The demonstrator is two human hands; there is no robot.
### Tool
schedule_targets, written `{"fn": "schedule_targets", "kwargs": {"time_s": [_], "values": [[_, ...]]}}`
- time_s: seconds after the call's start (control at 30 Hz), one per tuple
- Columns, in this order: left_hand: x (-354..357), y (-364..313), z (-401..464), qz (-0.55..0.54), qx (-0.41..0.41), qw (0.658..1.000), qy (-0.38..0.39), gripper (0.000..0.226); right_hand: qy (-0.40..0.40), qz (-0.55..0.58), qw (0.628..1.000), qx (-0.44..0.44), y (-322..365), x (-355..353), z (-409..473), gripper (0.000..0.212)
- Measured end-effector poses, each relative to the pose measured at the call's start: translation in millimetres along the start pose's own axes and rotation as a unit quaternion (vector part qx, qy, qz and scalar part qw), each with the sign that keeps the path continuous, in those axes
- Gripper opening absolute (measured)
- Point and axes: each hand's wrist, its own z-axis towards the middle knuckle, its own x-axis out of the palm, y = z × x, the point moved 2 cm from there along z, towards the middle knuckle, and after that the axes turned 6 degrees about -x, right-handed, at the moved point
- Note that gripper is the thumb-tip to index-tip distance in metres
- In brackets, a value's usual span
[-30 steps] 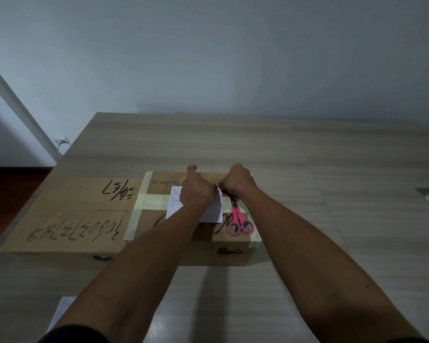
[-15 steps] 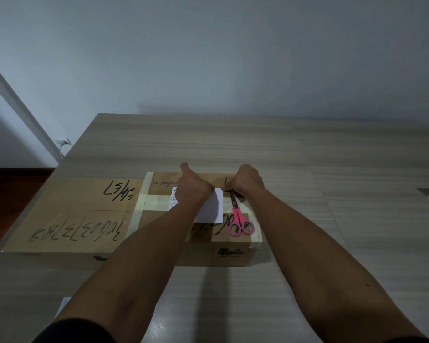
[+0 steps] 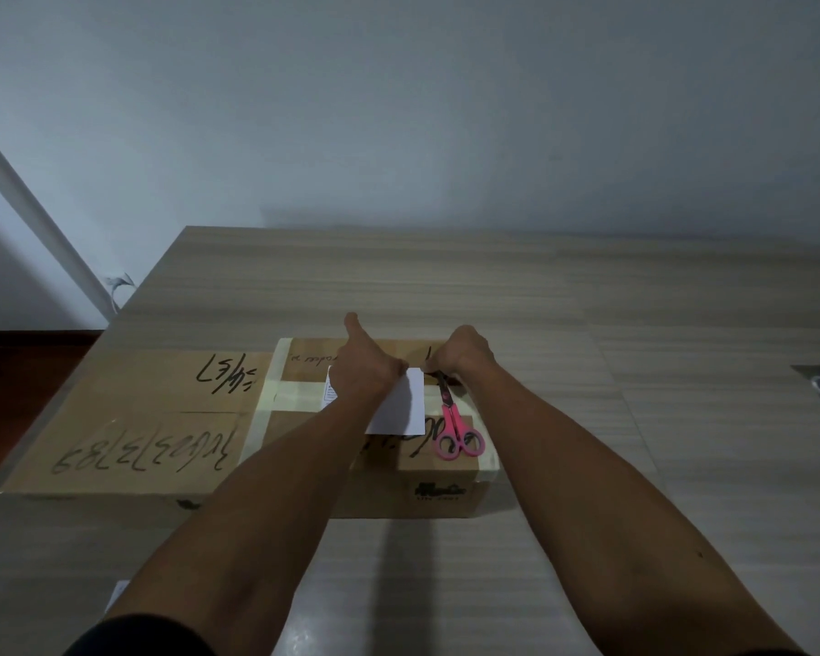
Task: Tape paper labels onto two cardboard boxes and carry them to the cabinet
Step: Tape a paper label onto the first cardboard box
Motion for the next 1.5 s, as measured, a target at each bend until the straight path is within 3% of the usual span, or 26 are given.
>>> {"fn": "schedule_targets", "kwargs": {"time_s": [0.1, 0.2, 0.3, 0.4, 0.5, 0.67, 1.03, 1.27, 1.4, 1.5], "values": [[-4.3, 1.6, -6.9, -0.093, 0.07, 0.992, 0.041, 0.111, -0.038, 0.04, 0.998, -0.033, -3.9, 1.4, 0.8, 0.023], [-16.1, 1.4, -15.5, -0.161, 0.155, 0.971, 0.089, 0.086, -0.09, 0.126, 0.983, -0.097, -9.7, -3.8, -2.6, 0.016], [-28.2, -0.8, -29.4, -0.161, 0.206, 0.96, 0.101, 0.063, -0.122, 0.205, 0.962, -0.134, -10.4, -11.5, -15.7, 0.01], [-36.7, -5.7, -46.9, -0.147, 0.237, 0.953, 0.117, 0.063, -0.119, 0.254, 0.947, -0.158, -5.8, -17.6, -31.2, 0.009], [-44.0, -5.7, -63.5, -0.149, 0.237, 0.95, 0.138, 0.075, -0.083, 0.281, 0.938, -0.185, -2.1, -20.7, -51.1, 0.006], [-52.4, -1.9, -86.4, -0.16, 0.24, 0.947, 0.139, 0.08, -0.004, 0.277, 0.937, -0.212, 5.1, -19.9, -80.1, 0.02], [-72.3, 21.3, -104.9, -0.163, 0.239, 0.945, 0.154, 0.086, 0.002, 0.278, 0.926, -0.255, 13.7, -3.5, -109.5, 0.004], [-78.3, 37.7, -102.0, -0.154, 0.249, 0.944, 0.154, 0.077, 0.0, 0.223, 0.939, -0.264, 20.0, 6.5, -119.4, 0.006], [-85.6, 46.4, -93.4, -0.156, 0.194, 0.961, 0.119, 0.065, -0.04, 0.239, 0.932, -0.27, 30.0, 4.1, -123.0, 0.009], [-89.6, 48.0, -87.7, -0.17, 0.168, 0.961, 0.139, 0.049, -0.04, 0.237, 0.929, -0.282, 39.7, -1.8, -126.2, 0.009]]}}
